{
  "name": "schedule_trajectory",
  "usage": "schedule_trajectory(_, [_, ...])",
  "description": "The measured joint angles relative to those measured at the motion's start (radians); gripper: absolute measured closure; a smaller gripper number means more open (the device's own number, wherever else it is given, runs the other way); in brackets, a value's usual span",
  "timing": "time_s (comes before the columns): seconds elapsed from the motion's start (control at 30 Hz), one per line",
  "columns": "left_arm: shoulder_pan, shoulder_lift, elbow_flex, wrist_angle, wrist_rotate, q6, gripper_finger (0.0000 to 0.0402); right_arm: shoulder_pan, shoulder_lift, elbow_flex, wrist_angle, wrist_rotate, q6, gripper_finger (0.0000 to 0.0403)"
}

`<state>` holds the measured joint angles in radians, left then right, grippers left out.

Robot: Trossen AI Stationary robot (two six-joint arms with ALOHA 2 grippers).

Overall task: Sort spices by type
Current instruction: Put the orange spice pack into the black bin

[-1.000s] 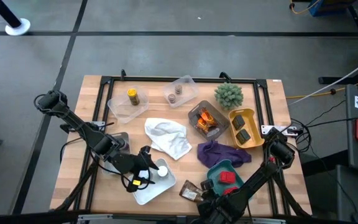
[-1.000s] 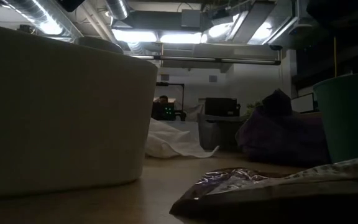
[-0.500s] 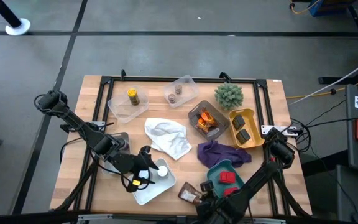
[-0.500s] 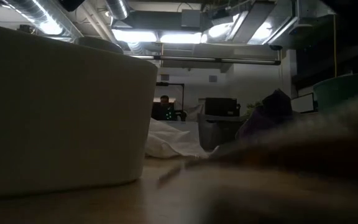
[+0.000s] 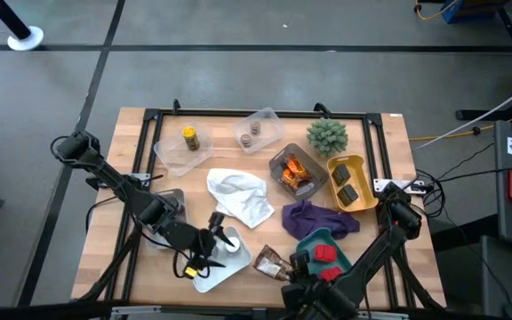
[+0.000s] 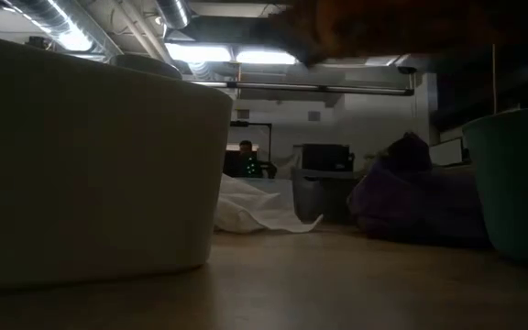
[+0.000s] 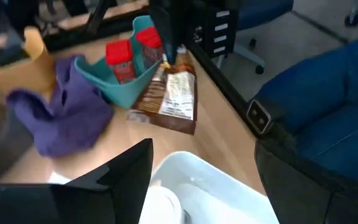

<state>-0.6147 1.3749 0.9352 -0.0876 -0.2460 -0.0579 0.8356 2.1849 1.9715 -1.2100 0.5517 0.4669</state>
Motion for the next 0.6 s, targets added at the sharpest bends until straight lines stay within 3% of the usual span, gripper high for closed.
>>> schedule_trajectory(0.27, [0.002,0.066,0.000,0.105,-0.028,0.244,0.0137,0.000,-0.001,0.094,-0.185,0.086,-0.001,0.0360])
schedule_trajectory(0.47, [0.006,0.081,0.000,0.133,-0.099,0.357,0.0137,-0.015,-0.002,0.099,-0.358,0.077,0.049,0.0359])
schedule_trajectory(0.6, [0.018,0.081,0.000,0.132,-0.192,0.368,0.0137,-0.040,-0.005,0.093,-0.358,0.052,0.027,0.0358])
